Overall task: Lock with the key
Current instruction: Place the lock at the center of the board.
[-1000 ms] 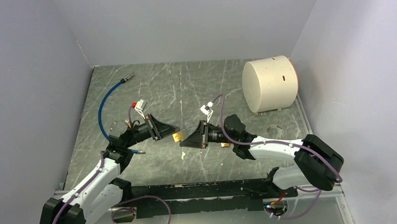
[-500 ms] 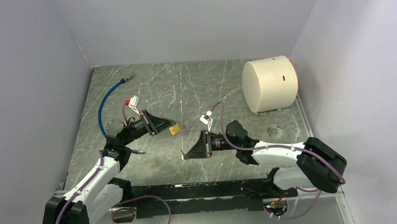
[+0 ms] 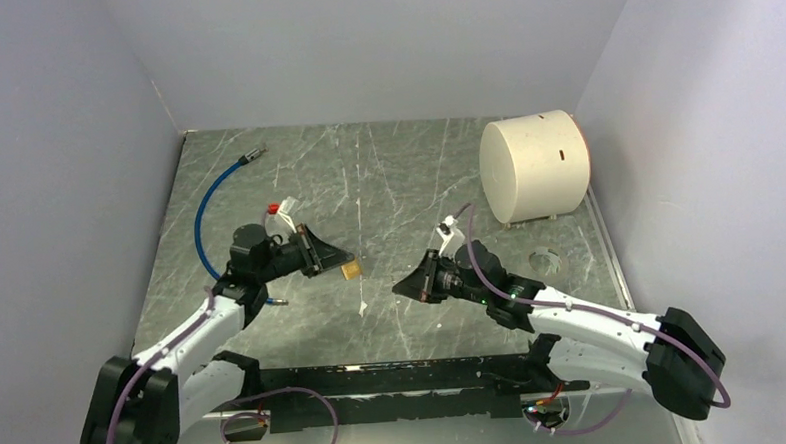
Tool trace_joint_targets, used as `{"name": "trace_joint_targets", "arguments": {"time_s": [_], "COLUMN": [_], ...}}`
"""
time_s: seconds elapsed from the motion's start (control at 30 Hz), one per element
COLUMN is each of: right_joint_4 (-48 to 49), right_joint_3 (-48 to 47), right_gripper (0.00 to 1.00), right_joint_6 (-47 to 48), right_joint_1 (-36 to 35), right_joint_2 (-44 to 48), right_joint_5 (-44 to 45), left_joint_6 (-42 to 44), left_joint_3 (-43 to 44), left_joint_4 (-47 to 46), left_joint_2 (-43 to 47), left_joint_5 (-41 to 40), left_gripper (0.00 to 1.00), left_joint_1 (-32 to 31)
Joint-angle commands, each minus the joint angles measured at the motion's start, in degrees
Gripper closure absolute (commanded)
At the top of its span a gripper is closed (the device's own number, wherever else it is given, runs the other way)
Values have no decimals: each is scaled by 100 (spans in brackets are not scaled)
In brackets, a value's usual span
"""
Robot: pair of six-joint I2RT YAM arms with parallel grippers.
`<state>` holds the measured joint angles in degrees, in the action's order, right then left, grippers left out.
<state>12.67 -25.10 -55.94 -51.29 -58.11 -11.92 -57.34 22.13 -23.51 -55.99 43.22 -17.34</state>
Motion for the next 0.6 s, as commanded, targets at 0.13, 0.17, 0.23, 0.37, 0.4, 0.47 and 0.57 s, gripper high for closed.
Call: {"name": "trace_joint_targets", "arguments": {"time_s": [0.13, 0.17, 0.23, 0.37, 0.4, 0.47, 0.57], "right_joint_4": [-2021, -2217, -2647, -3162, -3068, -3006, -3171], "right_joint_3": [-126, -162, -241, -232, -198, -142, -180], "right_gripper": [100, 100, 100, 100, 100, 100, 100], "right_joint_6": [-369, -439, -625, -699, -571, -528, -412], "right_joint_1": [116, 129, 136, 157, 162, 175, 257], "right_joint_2": [470, 506, 583, 888, 1039, 1208, 1340], "right_joint_5": [1928, 2071, 2372, 2773, 2718, 2698, 2698], "left_joint_6": [805, 837, 694, 369, 482, 563, 209], "left_joint_3": [560, 631, 697, 981, 1237, 1719, 1842], "left_joint_4": [443, 361, -72, -754, -550, -423, -879], "left_joint_2": [-1398, -1628, -2142, -3240, -3514, -4132, -4616], "left_joint_5": [-689, -841, -940, -1083, -1249, -1236, -1305], "left_gripper": [98, 98, 97, 97, 97, 97, 97], "left_joint_1": [-1476, -1674, -1890, -2026, -2099, -2166, -2169]}}
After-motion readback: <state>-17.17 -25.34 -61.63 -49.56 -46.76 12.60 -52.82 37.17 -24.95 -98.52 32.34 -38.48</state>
